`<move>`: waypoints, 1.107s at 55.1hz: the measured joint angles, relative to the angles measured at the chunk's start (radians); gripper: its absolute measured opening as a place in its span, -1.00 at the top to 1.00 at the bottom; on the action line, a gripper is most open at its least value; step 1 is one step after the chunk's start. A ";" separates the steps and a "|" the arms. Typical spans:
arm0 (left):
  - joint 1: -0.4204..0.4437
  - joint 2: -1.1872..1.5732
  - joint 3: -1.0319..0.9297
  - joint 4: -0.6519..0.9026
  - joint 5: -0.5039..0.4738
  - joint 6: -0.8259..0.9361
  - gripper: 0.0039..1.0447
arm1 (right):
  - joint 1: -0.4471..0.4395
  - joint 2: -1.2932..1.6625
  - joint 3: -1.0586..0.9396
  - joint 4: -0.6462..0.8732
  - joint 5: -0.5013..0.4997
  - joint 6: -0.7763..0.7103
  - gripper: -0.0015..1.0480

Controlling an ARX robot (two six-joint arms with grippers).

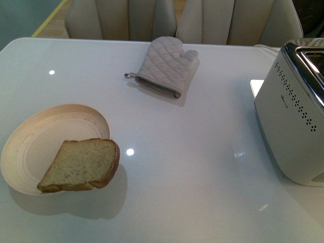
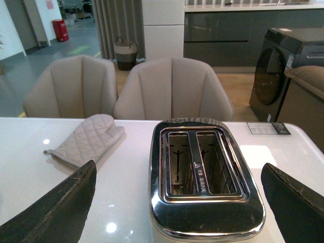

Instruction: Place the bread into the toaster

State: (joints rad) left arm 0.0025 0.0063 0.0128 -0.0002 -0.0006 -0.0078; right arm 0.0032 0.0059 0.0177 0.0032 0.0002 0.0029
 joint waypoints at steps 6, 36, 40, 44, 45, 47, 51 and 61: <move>0.000 0.000 0.000 0.000 0.000 0.000 -0.86 | 0.000 0.000 0.000 0.000 0.000 0.000 -0.83; 0.000 0.000 0.000 0.000 0.000 0.000 -0.86 | 0.000 0.000 0.000 0.000 0.000 0.000 -0.83; 0.003 0.111 0.090 -0.220 0.019 -0.089 -0.86 | 0.000 0.000 0.000 0.000 0.000 0.000 -0.83; 0.016 0.280 0.192 -0.438 0.030 -0.174 -0.86 | 0.000 0.000 0.000 0.000 -0.001 0.000 -0.83; 0.022 0.309 0.205 -0.472 0.033 -0.187 -0.86 | 0.000 0.000 0.000 0.000 -0.001 0.000 -0.83; 0.035 0.343 0.213 -0.491 0.045 -0.200 -0.86 | 0.000 0.000 0.000 0.000 0.000 0.000 -0.83; 0.063 0.397 0.224 -0.474 0.074 -0.214 -0.86 | 0.000 0.000 0.000 0.000 0.000 0.000 -0.83; 0.166 0.647 0.248 -0.244 0.161 -0.180 -0.86 | 0.000 0.000 0.000 0.000 0.000 0.000 -0.83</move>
State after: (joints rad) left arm 0.1680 0.6533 0.2611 -0.2440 0.1604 -0.1883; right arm 0.0032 0.0055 0.0177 0.0032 -0.0002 0.0029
